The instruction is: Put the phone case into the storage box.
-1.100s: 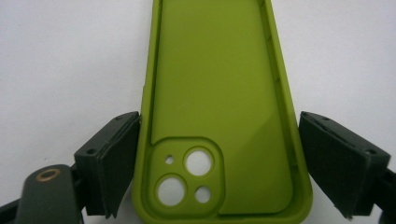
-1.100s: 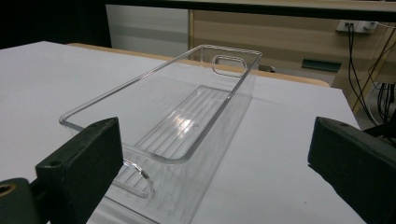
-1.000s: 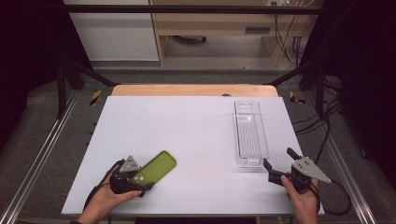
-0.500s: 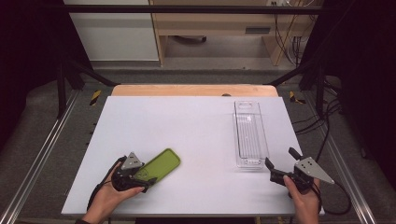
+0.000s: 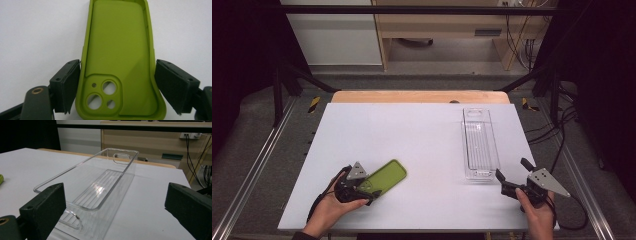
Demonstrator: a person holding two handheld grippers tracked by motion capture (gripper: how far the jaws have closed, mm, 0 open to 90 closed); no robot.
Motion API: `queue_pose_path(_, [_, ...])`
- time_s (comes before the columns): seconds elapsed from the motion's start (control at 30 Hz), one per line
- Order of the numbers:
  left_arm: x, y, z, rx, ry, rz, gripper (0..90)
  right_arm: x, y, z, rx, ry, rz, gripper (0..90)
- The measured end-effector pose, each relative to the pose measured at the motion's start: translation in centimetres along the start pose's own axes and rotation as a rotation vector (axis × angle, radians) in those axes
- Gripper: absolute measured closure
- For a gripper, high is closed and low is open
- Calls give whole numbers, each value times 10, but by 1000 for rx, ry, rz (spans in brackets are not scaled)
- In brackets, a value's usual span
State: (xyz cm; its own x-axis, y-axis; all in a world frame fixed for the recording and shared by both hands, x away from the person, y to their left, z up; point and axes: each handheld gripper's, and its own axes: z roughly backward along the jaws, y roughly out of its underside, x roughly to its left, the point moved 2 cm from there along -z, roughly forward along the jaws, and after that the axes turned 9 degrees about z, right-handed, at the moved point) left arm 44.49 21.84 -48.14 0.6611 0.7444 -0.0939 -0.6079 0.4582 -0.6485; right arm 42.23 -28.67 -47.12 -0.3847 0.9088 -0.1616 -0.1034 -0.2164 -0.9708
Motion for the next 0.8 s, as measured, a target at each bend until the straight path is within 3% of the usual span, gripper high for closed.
queue_pose_path(0.17, [1, 0, -1, 7, -4, -7, 213, 3, 0, -3, 9, -8, 23, 37])
queue_pose_path(0.8, [1, 6, -6, 23, 31, 19, 162, 1, 2, -2, 11, -9, 11, 38])
